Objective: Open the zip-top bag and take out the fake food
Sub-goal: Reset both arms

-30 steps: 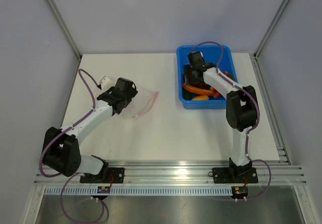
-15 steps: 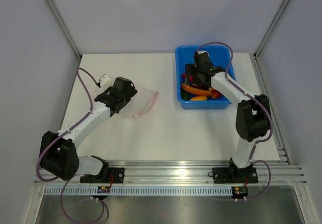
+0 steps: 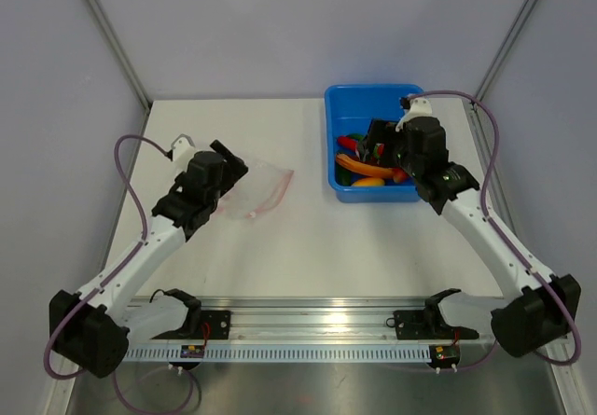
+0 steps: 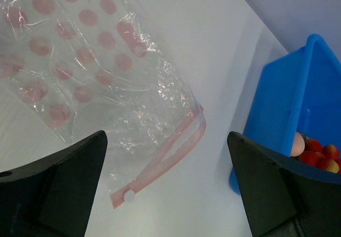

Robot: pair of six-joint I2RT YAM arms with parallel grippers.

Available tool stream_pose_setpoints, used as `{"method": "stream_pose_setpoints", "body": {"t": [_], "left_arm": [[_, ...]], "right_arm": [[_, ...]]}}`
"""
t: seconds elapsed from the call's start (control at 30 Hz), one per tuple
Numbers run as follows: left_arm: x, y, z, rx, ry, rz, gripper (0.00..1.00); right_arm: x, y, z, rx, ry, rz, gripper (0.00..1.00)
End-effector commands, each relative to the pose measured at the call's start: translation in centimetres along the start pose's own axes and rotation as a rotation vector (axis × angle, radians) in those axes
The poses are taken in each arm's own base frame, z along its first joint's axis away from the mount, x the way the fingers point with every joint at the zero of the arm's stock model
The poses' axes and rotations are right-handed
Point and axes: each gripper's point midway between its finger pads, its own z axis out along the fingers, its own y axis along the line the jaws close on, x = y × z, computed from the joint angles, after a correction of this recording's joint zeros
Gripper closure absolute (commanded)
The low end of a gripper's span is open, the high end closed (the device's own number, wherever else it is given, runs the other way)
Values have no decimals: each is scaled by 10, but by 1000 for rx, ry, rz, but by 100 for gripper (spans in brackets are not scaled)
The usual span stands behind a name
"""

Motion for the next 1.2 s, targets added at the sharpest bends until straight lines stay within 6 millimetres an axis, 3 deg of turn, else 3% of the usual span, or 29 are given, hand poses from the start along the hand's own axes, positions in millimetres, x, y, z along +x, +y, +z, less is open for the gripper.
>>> {"method": "stream_pose_setpoints", "body": {"t": [0.0, 0.07, 0.1, 0.17, 0.2, 0.27, 0.4, 0.67, 0.8, 1.17], "left_arm": [[-12, -11, -20, 125, -45, 12, 1], [-6, -1, -24, 132, -43, 30, 1], [-4, 0, -28, 149, -37, 29, 1], [-6, 1, -41, 195, -44, 14, 1], [6, 6, -43, 215, -7, 21, 1], [5, -1, -59, 307, -9, 11, 1], [10, 13, -75, 354, -16, 7, 1], [9, 23, -104, 493, -80, 15, 1], [13, 31, -100, 501, -112, 31, 1], [17, 35, -95, 485, -110, 33, 1]], "right_arm": [[-20, 20, -39, -116, -127, 44, 1], [-22, 20, -55, -128, -159, 66, 1], [-13, 16, -58, -126, -152, 71, 1], [-18, 17, -82, -151, -207, 95, 1], [-13, 15, -92, -160, -226, 103, 1], [-7, 12, -103, -167, -246, 126, 0], [17, 3, -120, -181, -264, 160, 1], [48, -11, -128, -165, -271, 200, 0], [58, -24, -126, -120, -284, 244, 1], [63, -23, -121, -117, -257, 241, 0]]}}
